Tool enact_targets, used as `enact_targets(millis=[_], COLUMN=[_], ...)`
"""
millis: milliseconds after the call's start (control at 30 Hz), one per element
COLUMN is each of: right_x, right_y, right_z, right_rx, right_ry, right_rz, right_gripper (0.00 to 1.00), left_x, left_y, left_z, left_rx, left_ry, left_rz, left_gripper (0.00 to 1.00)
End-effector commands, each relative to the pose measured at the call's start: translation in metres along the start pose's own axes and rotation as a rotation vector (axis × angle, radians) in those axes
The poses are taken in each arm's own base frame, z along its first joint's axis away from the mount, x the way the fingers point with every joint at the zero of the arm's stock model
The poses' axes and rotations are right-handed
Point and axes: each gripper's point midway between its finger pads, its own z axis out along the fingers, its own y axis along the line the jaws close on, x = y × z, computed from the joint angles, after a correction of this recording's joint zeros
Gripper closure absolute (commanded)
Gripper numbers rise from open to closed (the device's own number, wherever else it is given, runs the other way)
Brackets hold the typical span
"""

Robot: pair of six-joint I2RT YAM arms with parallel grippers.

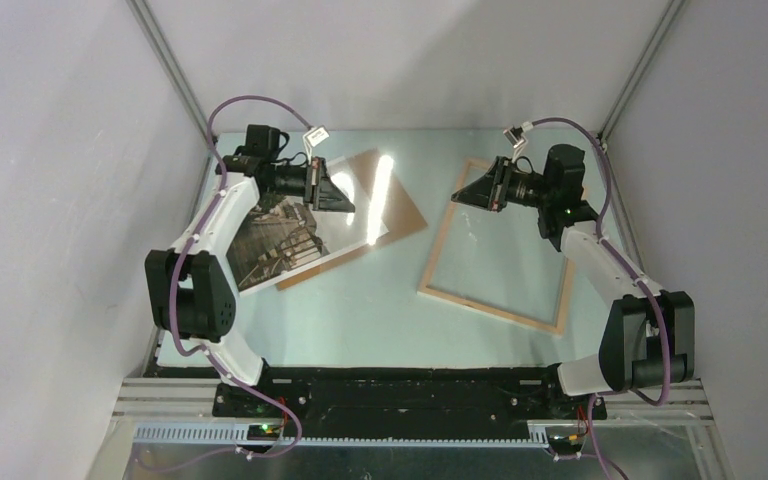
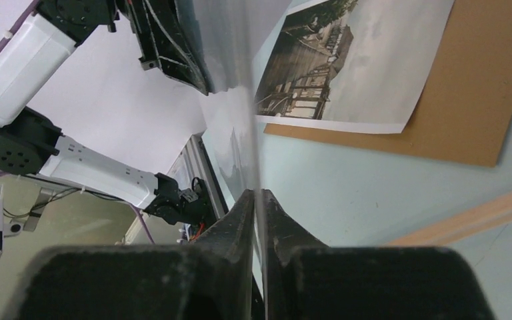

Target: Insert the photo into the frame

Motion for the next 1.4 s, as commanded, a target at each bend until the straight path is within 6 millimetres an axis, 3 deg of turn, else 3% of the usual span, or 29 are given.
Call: enact_targets(millis=[0,233,367,600,733,900,1067,1367], right_x=[0.0,0.002,0.001,0.001,0.011,0.033,0.054,0.086], right_y=[-0.001,-0.021,-0.039,-0.072,-0.099,-0.134,-0.172,-0.212], right_z=[-0.002,-0.012,-0.022,-0.037,-0.033,-0.01,0.018,0.053], right_rx=[0.044,0.175,0.277,0.463,0.594,0.678,0.74,0.804], right_ry=[-0.01,-0.026,-0.045,-0.095,-0.08,0.008,0.111,0.207], right_rz=[-0.043,-0.042,-0.019,-0.019,-0.037,-0.018,0.033,0.069], right_gripper=[0.84,0.3,0.17,0.16,0.17,0.19,0.22,0.32], left_x=[-0.009,0.001,-0.004,-0.017,-0.027,-0.035,-0.04,-0.049], left_y=[-0.016,-0.016,-0.024,-0.034,-0.036,-0.047,-0.059,-0.077], left_z=[-0.002,-0.008,-0.021,-0.054,-0.086,-0.11,-0.12,-0.129], left_rx=[-0.036,-0.105,-0.149,-0.267,-0.34,-0.374,-0.378,-0.423], left_ry=[-0.008,-0.009,-0.043,-0.132,-0.219,-0.286,-0.321,-0.355], left_rz=[0.004,-0.027,-0.012,0.021,0.006,0.024,0.039,0.1], left_gripper=[1.0,1.0,1.0,1.0,1.0,1.0,1.0,1.0])
